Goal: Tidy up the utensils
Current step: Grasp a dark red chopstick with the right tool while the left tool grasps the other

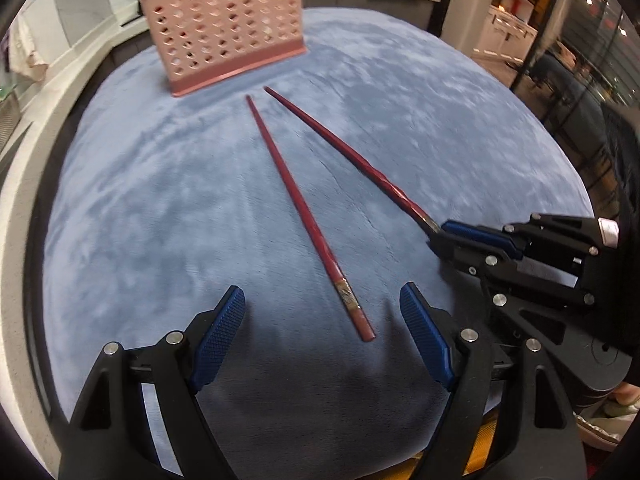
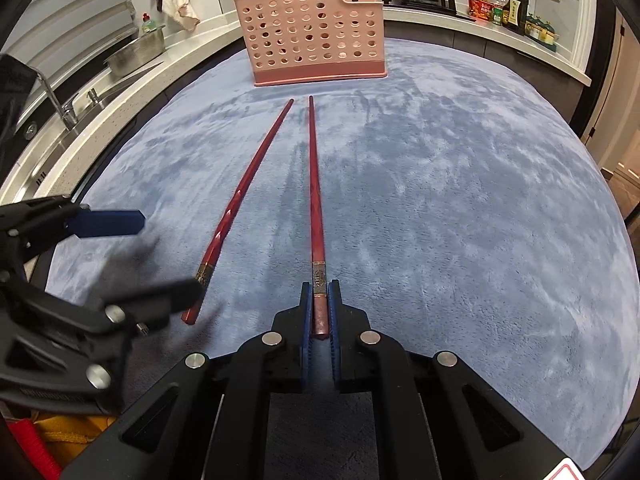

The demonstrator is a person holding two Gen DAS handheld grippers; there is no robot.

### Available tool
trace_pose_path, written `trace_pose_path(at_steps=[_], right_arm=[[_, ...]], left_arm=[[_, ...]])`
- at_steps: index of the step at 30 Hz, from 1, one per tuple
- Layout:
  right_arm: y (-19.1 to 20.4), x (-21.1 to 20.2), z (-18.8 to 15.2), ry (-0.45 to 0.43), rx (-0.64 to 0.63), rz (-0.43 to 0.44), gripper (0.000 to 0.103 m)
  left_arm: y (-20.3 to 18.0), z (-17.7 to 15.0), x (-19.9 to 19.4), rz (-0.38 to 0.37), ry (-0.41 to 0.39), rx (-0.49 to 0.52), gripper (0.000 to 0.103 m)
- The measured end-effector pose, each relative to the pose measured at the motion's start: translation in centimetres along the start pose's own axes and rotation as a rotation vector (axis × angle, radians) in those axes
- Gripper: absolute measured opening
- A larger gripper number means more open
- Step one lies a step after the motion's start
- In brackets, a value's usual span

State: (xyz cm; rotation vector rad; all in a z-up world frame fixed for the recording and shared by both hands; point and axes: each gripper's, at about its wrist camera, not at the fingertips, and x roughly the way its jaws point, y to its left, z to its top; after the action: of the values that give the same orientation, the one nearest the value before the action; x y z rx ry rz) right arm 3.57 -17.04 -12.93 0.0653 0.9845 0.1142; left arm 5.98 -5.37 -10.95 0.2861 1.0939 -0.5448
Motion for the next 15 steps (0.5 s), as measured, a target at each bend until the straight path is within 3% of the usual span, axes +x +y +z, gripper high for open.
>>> trace_pose_path(at_steps=[7, 15], right_arm=[[0.0, 0.0, -0.1, 0.001, -0.002, 0.001, 0.007], [0.1, 0.0, -0.1, 0.002, -0.003, 0.001, 0.007]], left_arm=[[-0.1, -0.2, 1.9, 0.001, 0.061, 0.004, 0.058], [0.7, -0.3, 1.7, -0.003, 0.054, -0.034, 0.037]])
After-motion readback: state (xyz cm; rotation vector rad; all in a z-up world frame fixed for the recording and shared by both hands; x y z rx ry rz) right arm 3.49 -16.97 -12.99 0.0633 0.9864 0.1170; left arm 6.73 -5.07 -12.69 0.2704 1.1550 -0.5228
